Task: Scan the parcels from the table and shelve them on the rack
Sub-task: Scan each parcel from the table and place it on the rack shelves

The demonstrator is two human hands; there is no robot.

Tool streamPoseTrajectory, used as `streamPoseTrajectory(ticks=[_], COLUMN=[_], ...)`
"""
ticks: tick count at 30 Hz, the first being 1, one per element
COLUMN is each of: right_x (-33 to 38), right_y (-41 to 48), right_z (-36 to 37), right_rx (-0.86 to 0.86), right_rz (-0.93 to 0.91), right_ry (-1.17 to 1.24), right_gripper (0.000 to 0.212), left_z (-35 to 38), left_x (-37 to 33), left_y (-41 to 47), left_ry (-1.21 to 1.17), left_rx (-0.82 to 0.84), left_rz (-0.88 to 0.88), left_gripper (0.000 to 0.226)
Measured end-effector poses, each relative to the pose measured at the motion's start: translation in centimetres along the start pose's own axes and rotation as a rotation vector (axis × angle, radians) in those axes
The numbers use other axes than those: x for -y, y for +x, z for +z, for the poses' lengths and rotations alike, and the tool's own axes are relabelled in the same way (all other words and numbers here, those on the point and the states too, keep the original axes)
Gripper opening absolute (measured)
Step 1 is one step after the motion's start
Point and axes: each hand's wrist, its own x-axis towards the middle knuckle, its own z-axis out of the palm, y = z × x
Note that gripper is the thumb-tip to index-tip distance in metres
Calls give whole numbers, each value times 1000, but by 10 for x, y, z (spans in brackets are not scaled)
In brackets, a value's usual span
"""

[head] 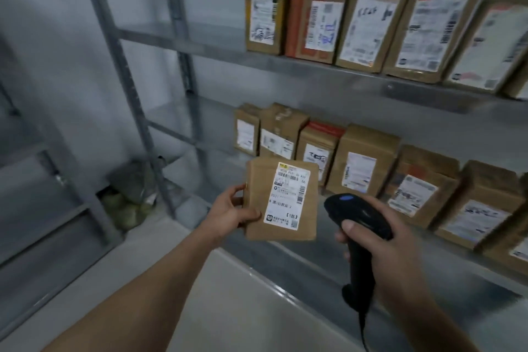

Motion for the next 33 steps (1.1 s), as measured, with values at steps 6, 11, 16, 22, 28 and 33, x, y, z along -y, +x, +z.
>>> streamPoseTrajectory(ticks=[6,11,16,22,28,33], right_x=[-12,-22,-25,-23,-31,-39], right_y=[63,129,188,234,271,300], right_z=[80,140,198,249,287,321], right_rx=[141,221,283,347,295,178], right_rz=[22,25,45,18,5,0], right_ry=[29,44,51,23,-21,-19], right_gripper=[48,49,49,47,45,43], left_z=[-81,-134,-183,-233,-264,-292], left_x=[-8,-22,-40,-53,-62,-62], left_y=[39,89,136,183,258,346], left_ry=[-16,-2,17,18,88,173], left_rx=[-129,-213,-269,-332,-270,-81], left_rz=[8,-1,-15,-24,-10,-35], left_gripper=[93,94,106,112,114,125])
